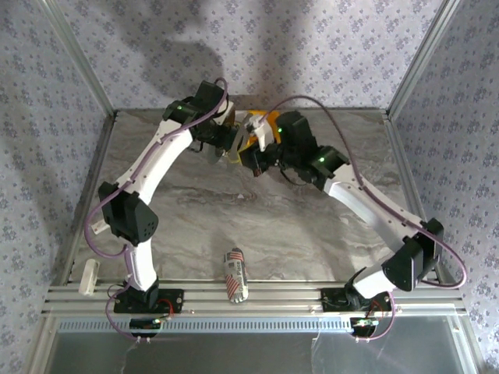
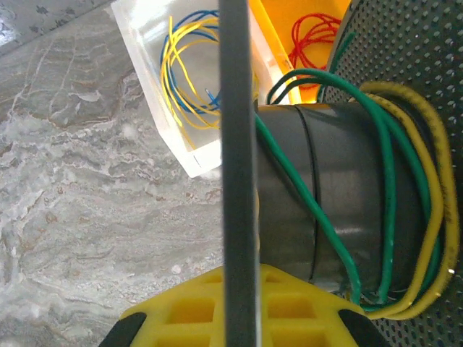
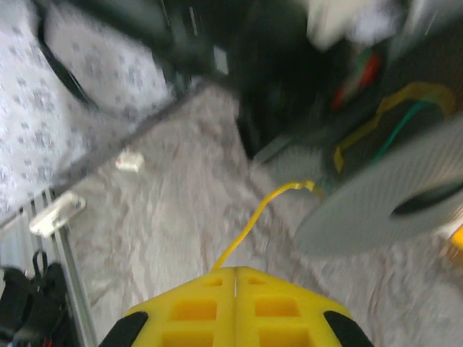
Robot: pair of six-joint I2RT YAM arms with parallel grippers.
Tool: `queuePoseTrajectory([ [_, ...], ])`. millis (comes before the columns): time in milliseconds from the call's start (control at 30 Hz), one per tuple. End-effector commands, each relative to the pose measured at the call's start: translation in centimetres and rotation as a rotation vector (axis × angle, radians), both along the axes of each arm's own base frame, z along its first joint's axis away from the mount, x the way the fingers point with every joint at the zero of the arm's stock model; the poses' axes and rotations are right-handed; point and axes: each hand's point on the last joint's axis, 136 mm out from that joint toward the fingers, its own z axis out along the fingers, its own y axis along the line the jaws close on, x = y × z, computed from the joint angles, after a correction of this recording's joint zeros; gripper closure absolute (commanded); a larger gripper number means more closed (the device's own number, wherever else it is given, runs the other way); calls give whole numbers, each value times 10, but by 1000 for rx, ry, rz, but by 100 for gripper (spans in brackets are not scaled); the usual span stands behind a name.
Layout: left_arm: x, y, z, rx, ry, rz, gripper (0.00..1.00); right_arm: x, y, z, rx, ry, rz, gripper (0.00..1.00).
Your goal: Wrap the cables
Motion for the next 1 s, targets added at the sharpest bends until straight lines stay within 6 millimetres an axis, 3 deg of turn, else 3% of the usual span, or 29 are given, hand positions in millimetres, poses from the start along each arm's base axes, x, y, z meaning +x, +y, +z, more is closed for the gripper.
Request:
queuePoseTrajectory([
  [0, -8, -2, 7, 27, -33, -38, 100, 23, -26, 81, 79, -232, -65, 100],
  [200, -42, -3, -5, 101, -28, -190, 100, 88, -74, 97, 75, -267, -170, 100],
  [300, -69, -9, -5, 95, -55, -349, 100, 122, -102, 87, 73, -225, -208, 100],
  [400, -105, -15, 3, 33, -78, -532, 100, 150, -133, 63, 63, -163, -255, 100],
  [500, -144, -21, 25, -88, -111, -685, 100, 171, -160, 32, 61, -94, -298, 100],
  [667, -190, -29, 93, -429, -137, -837, 100, 191, -191, -21, 124, 5, -363, 100],
  [800, -207, -39, 137, -598, -193, -940, 100, 188, -186, -48, 214, 54, -363, 100],
  [967, -205, -45, 184, -782, -300, -1009, 100, 172, -170, -65, 351, 104, -351, 100],
])
